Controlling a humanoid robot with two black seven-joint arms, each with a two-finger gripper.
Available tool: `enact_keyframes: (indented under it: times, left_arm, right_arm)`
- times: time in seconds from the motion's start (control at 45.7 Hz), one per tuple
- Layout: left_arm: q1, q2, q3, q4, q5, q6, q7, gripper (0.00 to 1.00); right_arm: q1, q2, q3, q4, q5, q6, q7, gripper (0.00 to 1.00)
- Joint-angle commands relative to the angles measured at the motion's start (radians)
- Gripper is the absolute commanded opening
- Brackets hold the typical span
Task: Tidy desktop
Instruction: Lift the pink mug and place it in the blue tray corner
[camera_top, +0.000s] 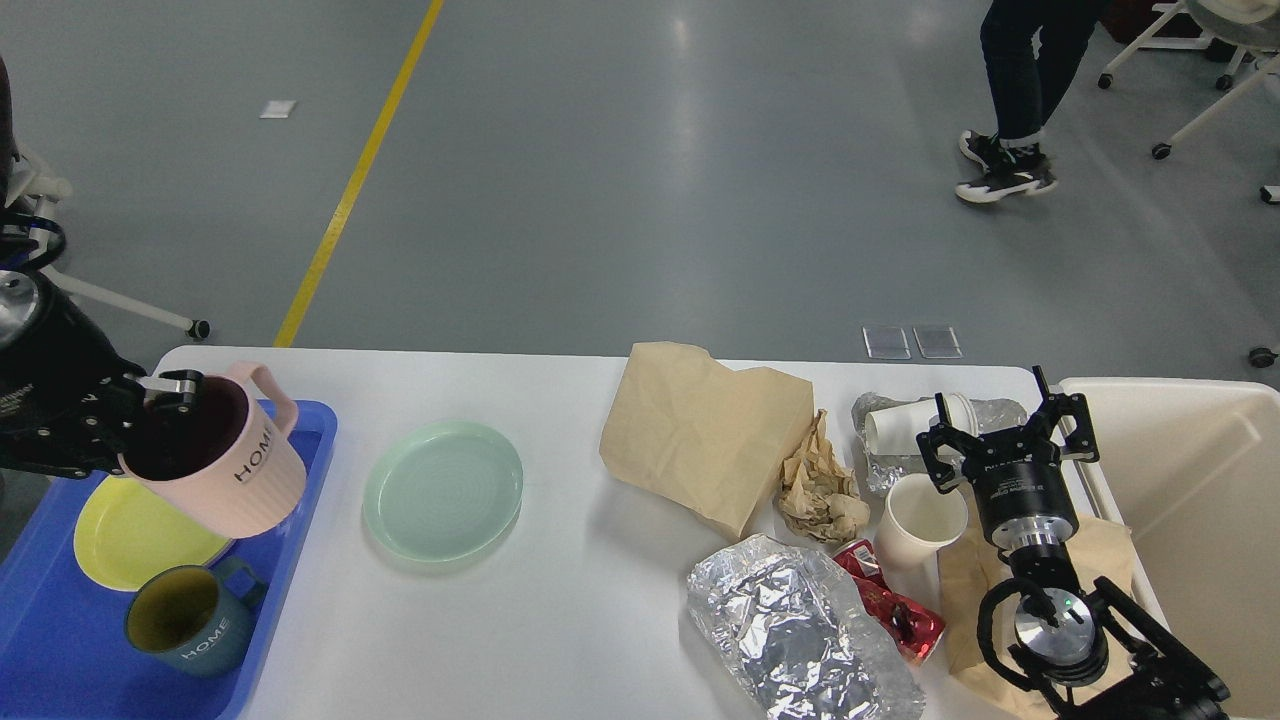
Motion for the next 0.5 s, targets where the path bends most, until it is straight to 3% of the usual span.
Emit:
enact_keyframes:
  times: [0.0, 0.263, 0.481]
  left_arm:
    - [0.079, 0.149, -0.006, 0.104, 0.100, -0.002, 0.002, 0.01]
    - [0.334, 0.354, -0.092, 0.376, 0.204, -0.008, 0.004, 0.02]
    - [0.635, 0.456, -0.299, 0.595, 0.233, -0.017, 0.014, 0.04]
  right_arm:
    - [0.000, 0.000, 0.000, 0.000, 0.000, 0.000, 0.000, 1.00]
    - [0.000, 0.000, 0.000, 0.000, 0.000, 0.000, 0.000, 1.00]
    - [0.000, 0.000, 0.000, 0.000, 0.000, 0.000, 0.000, 1.00]
